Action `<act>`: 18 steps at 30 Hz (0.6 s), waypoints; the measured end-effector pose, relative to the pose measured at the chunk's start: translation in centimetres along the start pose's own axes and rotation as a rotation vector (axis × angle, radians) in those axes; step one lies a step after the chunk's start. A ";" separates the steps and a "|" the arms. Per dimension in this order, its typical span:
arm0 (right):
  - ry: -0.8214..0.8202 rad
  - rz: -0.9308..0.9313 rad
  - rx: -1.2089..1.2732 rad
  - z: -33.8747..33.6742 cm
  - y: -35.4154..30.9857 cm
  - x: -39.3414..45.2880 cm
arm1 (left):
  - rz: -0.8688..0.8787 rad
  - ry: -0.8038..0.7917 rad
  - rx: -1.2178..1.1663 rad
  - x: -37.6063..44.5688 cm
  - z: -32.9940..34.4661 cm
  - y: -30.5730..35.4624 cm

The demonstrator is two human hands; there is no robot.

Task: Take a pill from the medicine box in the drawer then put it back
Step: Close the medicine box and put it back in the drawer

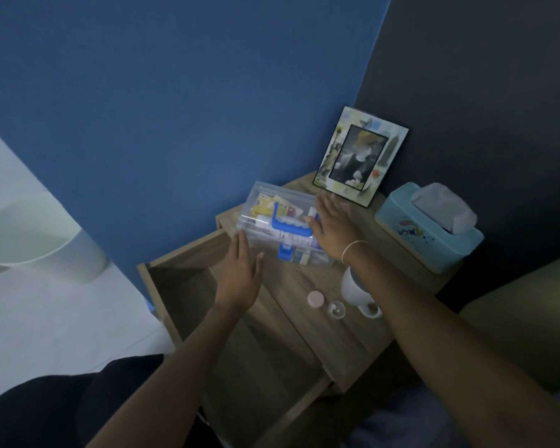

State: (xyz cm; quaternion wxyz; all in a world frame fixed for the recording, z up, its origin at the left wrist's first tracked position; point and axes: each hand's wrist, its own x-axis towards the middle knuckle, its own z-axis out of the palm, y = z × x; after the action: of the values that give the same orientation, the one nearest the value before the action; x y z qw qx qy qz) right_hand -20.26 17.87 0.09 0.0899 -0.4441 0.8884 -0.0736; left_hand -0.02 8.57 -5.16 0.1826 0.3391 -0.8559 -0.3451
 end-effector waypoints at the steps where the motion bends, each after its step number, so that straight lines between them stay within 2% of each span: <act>1: 0.015 -0.002 -0.007 0.5 0.2 0.0 | 0.008 0.029 -0.002 -0.2 0.2 0.1; 3: 0.052 -0.001 -0.016 1.1 0.4 -0.1 | 0.026 0.070 -0.005 -0.5 0.6 0.0; 6: 0.079 0.002 -0.028 1.5 0.4 0.1 | 0.033 0.022 -0.018 -0.5 1.3 -0.4; 9: 0.109 0.016 -0.020 1.6 0.2 0.2 | -0.009 -0.010 -0.138 0.0 2.2 -0.1; 13: 0.148 0.012 -0.040 1.7 0.2 0.3 | 0.018 0.017 -0.278 0.6 3.4 0.5; 18: 0.153 -0.005 -0.062 1.8 0.3 0.2 | -0.048 0.025 -0.424 0.3 3.9 0.7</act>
State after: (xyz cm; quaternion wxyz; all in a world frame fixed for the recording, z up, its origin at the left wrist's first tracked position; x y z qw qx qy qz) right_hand -20.22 17.79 -1.71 0.0080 -0.4422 0.8933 -0.0802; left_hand -2.74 10.55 -7.37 0.2523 0.3176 -0.7535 -0.5174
